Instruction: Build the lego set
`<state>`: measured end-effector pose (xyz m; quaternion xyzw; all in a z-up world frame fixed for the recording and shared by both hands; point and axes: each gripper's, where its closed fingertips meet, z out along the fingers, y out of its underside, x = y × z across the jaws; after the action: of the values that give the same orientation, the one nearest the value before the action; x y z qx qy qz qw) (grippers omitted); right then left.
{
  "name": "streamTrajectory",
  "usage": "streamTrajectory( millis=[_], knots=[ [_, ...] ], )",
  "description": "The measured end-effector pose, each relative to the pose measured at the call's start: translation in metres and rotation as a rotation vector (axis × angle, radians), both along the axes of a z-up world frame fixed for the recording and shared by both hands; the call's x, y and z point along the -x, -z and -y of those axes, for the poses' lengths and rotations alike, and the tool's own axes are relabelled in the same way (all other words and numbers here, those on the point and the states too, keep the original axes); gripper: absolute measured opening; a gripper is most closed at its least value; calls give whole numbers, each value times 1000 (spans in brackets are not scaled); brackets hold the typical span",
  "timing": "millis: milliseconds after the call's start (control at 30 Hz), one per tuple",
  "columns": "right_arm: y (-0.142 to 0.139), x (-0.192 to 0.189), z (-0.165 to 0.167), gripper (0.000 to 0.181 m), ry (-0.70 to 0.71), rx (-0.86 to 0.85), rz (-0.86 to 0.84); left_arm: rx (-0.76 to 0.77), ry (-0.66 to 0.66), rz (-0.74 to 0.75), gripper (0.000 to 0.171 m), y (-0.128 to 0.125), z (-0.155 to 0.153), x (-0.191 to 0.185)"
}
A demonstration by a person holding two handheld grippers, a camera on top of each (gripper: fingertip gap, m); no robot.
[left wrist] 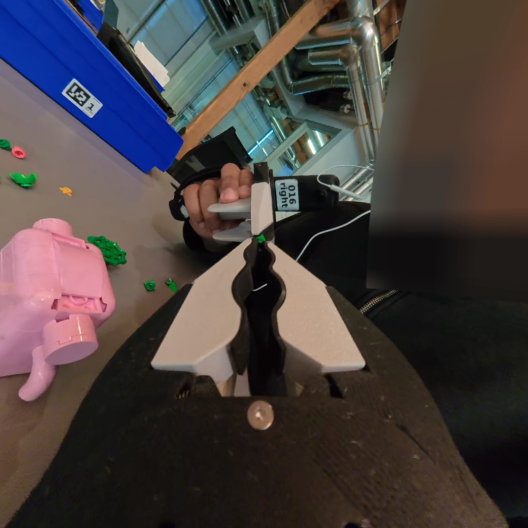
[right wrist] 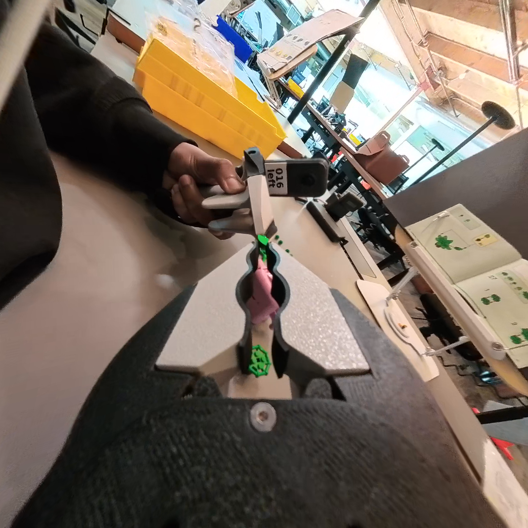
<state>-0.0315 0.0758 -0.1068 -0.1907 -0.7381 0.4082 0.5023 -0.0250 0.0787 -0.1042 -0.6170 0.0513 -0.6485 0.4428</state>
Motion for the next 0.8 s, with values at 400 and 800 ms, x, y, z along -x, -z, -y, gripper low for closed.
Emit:
streamTrajectory(
  millis=[400,800],
  knots=[
    [10,-1,-3,3,43,-174,-34,83,33,53,0,8,-2,-2],
    [24,-1,-4,3,50,-284,0,137,19,-47,0,21,-3,-4]
  ],
)
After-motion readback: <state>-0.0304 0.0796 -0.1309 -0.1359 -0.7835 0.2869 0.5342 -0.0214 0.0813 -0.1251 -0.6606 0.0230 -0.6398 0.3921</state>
